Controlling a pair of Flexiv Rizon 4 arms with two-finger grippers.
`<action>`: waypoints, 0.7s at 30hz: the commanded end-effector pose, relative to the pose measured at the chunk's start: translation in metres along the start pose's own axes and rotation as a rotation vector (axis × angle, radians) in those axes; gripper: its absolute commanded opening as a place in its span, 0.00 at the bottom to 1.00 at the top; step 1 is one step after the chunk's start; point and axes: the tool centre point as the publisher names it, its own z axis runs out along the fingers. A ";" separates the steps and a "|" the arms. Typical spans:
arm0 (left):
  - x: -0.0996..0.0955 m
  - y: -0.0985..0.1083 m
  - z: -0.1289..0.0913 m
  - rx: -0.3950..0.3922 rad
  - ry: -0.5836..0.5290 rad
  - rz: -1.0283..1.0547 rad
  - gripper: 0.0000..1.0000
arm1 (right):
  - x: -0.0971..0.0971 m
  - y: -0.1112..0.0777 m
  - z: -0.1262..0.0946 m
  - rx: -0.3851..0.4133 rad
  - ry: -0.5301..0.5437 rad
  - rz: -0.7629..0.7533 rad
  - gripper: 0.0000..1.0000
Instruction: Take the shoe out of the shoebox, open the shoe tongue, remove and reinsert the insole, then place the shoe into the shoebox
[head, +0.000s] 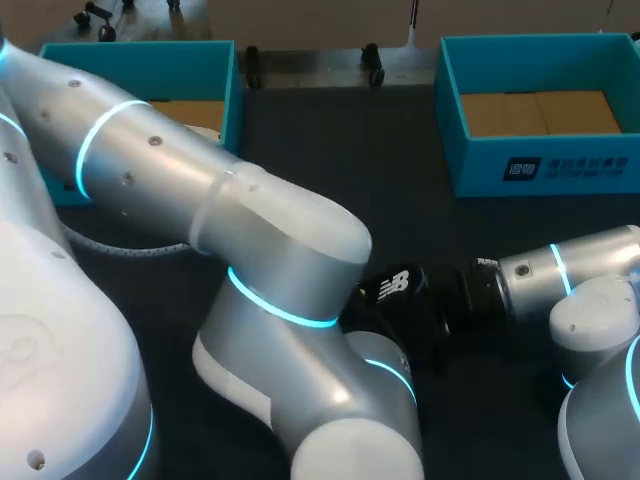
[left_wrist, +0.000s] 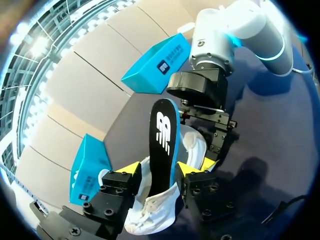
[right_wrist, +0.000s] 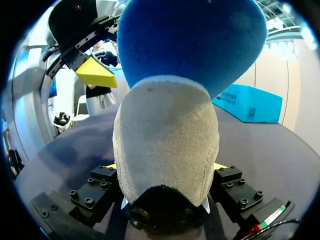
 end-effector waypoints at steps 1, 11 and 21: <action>0.010 0.000 0.005 -0.002 -0.023 0.004 0.47 | 0.004 -0.004 0.003 0.003 -0.001 0.001 0.00; 0.007 0.002 0.016 0.005 0.022 -0.012 0.81 | 0.004 -0.004 0.003 0.003 -0.001 0.001 0.00; 0.003 0.000 0.022 -0.002 0.004 -0.022 0.76 | 0.004 -0.004 0.003 0.003 -0.001 0.001 0.00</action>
